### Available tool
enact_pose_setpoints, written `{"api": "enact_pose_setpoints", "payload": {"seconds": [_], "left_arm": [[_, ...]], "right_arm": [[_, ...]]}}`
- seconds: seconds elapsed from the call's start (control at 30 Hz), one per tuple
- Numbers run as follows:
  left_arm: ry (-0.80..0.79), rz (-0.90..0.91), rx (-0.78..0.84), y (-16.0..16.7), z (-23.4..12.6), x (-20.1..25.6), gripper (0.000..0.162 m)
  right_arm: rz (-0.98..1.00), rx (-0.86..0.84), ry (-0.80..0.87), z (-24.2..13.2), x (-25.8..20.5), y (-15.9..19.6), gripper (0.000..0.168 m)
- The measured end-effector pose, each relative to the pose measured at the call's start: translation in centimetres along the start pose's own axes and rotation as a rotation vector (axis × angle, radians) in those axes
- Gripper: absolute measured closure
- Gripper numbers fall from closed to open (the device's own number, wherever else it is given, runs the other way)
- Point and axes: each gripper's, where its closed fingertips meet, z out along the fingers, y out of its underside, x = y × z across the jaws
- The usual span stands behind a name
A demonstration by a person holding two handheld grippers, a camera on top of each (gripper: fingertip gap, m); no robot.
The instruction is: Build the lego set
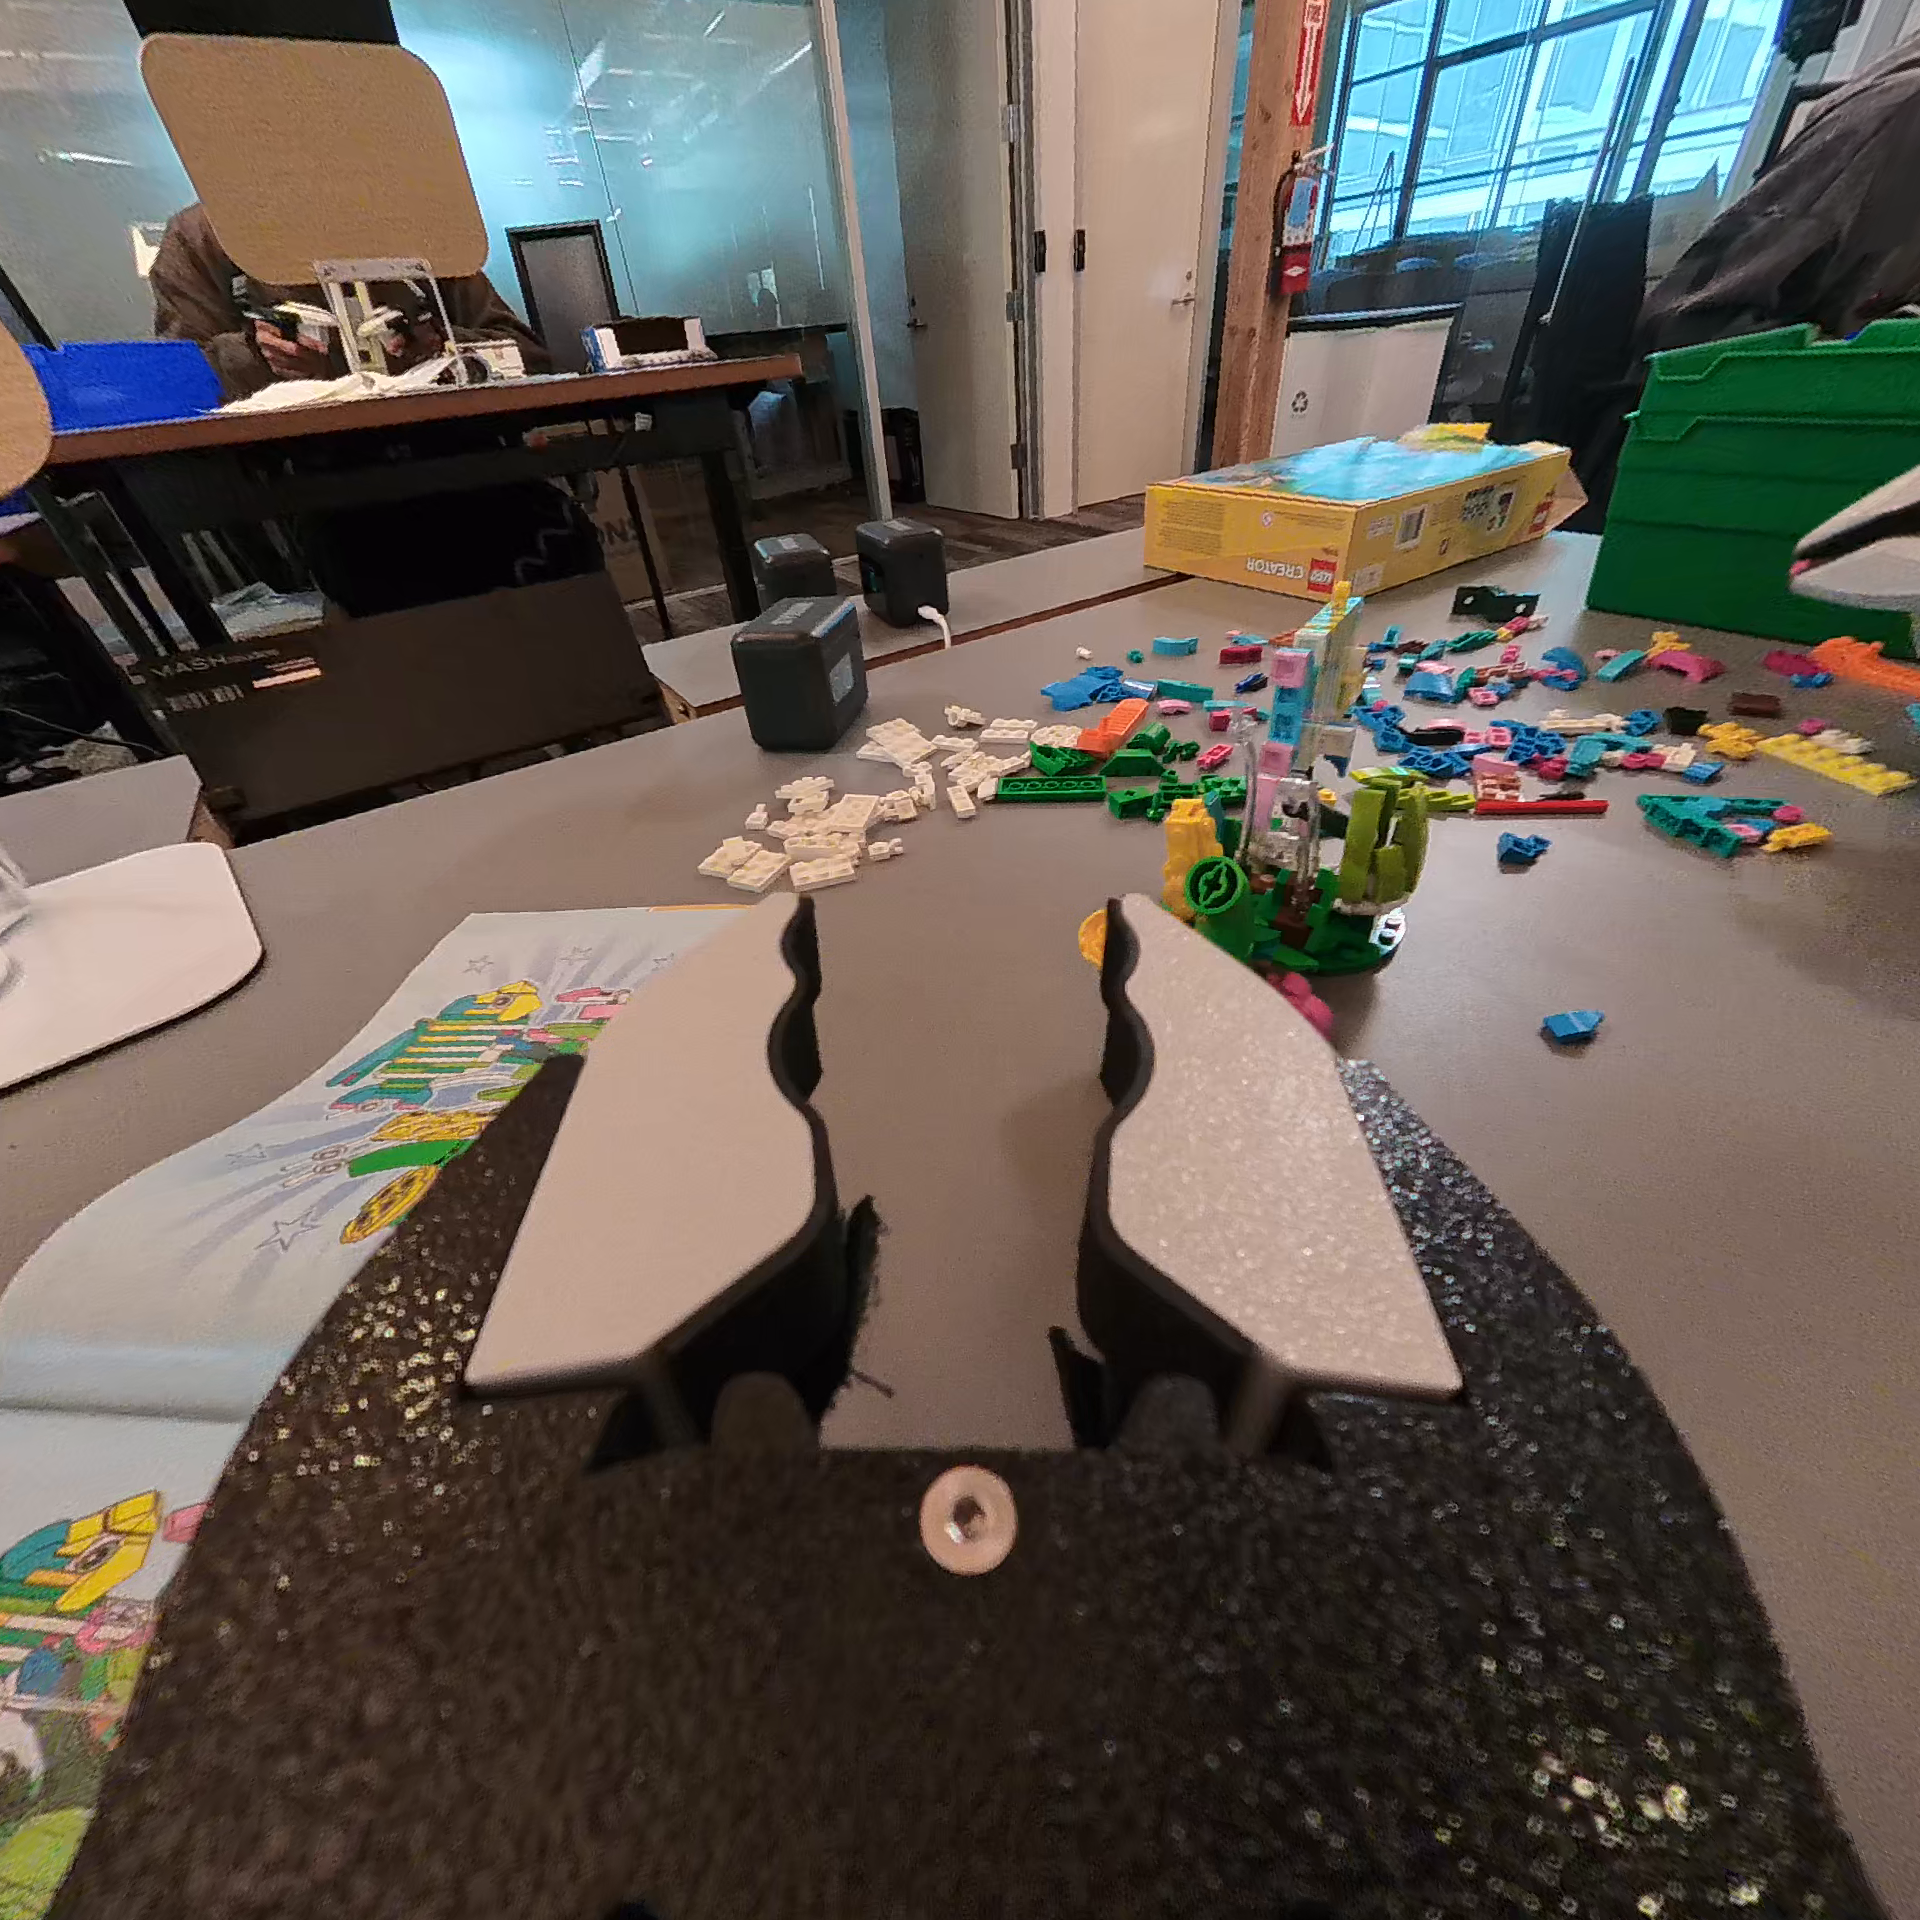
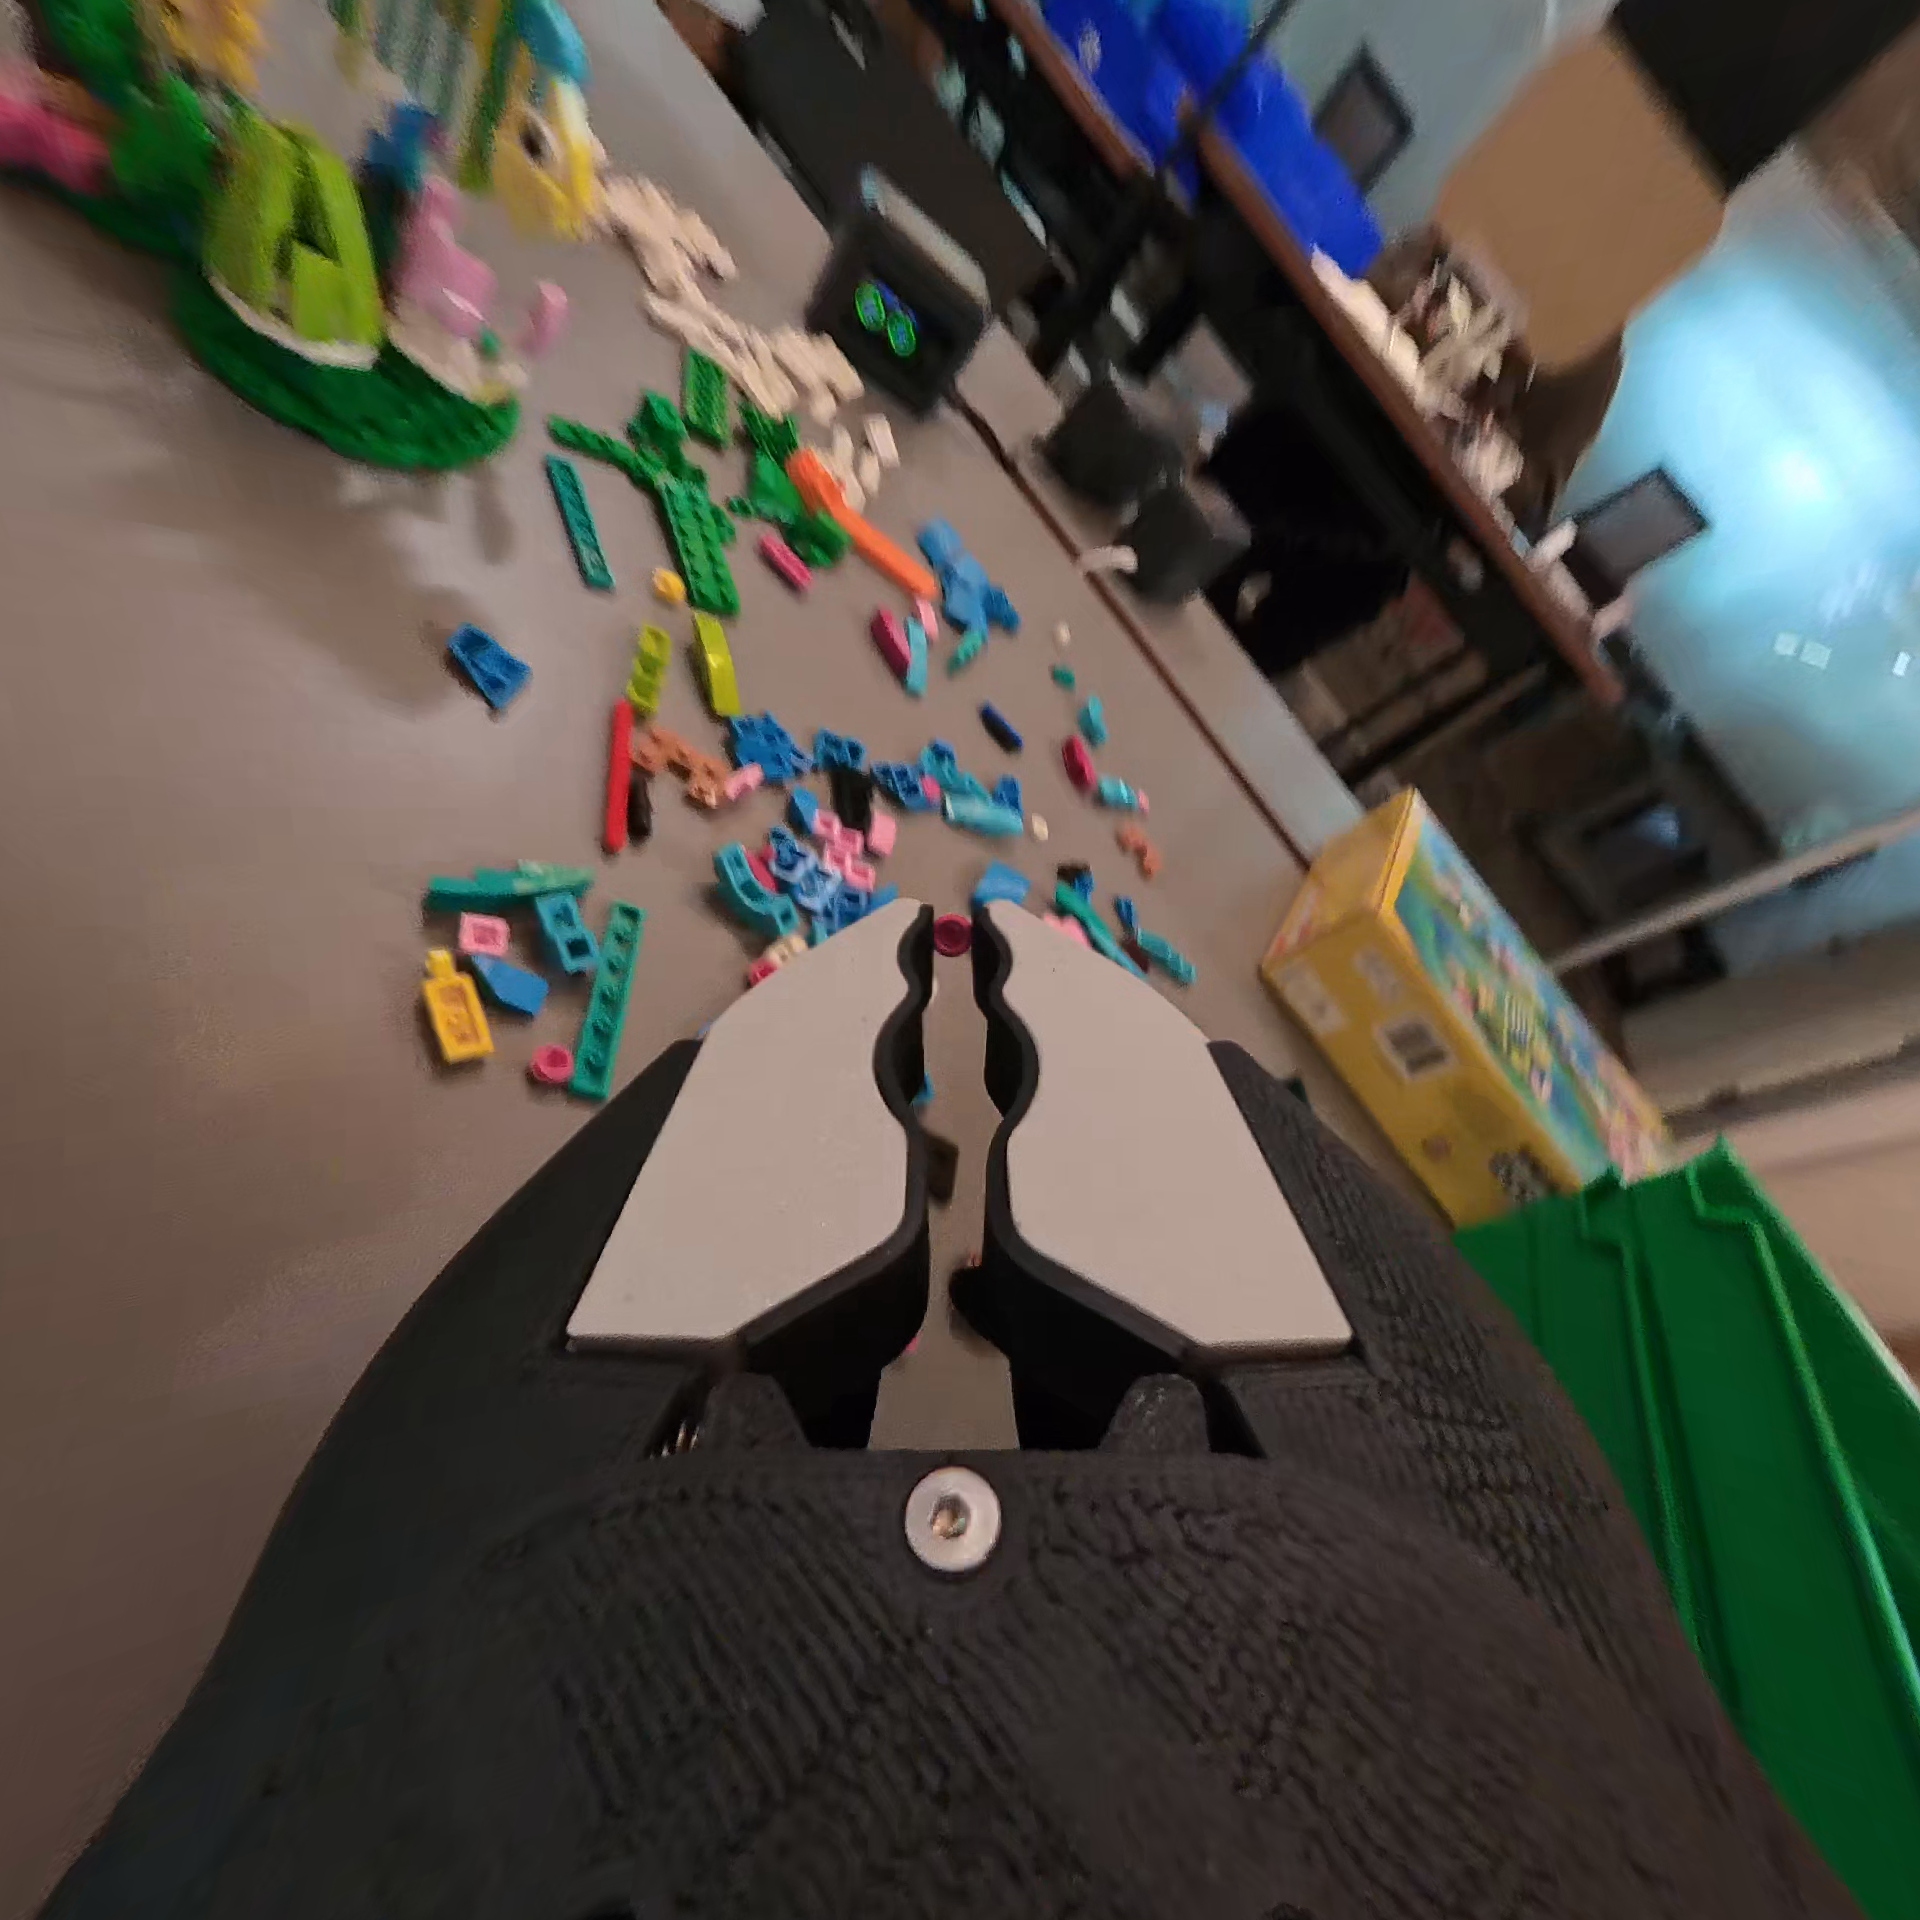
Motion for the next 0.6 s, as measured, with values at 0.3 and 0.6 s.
{"api": "enact_pose_setpoints", "payload": {"seconds": [0.3, 0.6], "left_arm": [[0.36, -0.093, 0.063, -3.0, -0.7, 6.7, 0.148], [0.861, -0.703, 0.04, -6.7, -1.2, 13.3, 0.153]], "right_arm": [[0.047, 0.297, -0.13, 1.1, -4.3, -6.8, 0.163], [0.22, 0.785, -0.522, -0.1, -11.1, -19.1, 0.163]]}}
